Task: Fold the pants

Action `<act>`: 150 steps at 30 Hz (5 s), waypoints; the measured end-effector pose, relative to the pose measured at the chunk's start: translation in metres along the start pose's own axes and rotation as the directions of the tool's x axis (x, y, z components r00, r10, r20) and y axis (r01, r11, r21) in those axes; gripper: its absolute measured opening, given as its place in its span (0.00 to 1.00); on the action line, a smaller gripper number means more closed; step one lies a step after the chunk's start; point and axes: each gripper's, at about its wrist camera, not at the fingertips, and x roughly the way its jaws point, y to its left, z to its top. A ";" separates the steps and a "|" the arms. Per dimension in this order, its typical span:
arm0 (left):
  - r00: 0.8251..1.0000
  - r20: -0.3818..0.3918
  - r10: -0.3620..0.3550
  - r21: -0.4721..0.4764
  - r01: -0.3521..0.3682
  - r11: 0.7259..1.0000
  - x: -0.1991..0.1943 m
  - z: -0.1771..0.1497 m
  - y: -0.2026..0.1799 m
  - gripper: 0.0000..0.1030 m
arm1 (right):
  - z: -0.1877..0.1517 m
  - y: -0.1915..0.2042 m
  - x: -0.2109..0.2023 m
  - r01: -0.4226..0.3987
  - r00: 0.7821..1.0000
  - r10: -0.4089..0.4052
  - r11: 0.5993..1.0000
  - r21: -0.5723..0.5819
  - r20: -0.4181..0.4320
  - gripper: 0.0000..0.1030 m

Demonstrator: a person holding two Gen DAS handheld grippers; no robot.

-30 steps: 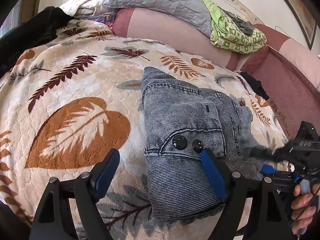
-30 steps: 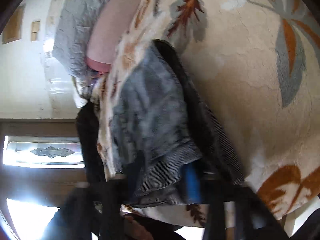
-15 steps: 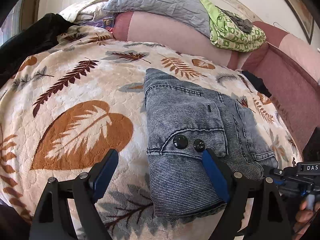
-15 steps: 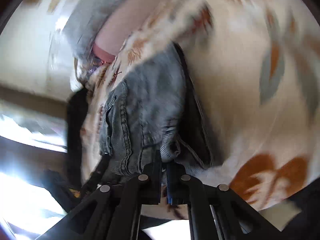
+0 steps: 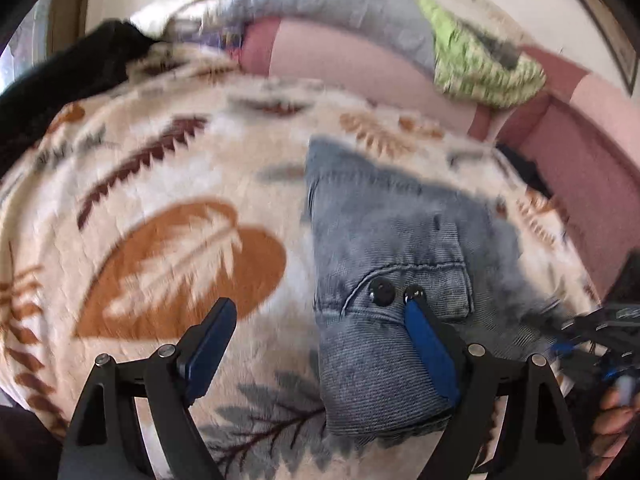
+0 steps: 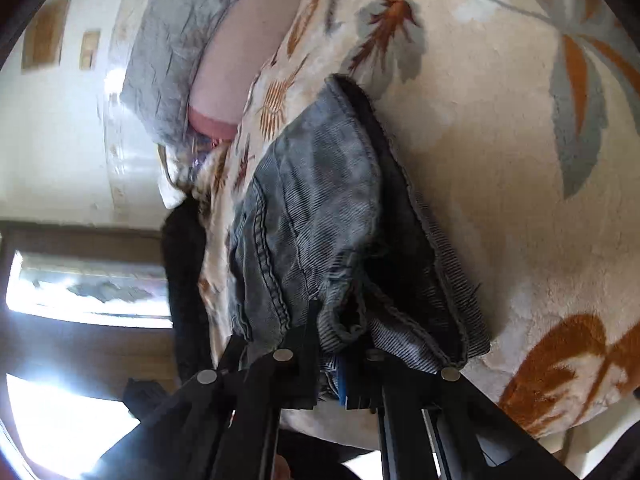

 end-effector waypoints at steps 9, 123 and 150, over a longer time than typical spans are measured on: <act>0.993 0.113 -0.017 0.019 0.015 1.000 -0.028 0.007 -0.007 0.84 | -0.019 -0.001 0.009 0.219 0.976 -0.213 0.956 -0.194 0.049 0.03; 0.946 -0.027 -0.324 -0.180 0.314 0.932 0.006 0.007 0.008 0.77 | 0.088 0.134 0.076 0.257 0.939 -0.339 0.813 -0.523 -0.066 0.62; 0.905 -0.089 -0.415 -0.285 0.376 0.882 0.035 0.045 0.022 0.82 | 0.101 -0.045 0.015 -0.038 0.979 0.014 0.993 -0.116 -0.205 0.76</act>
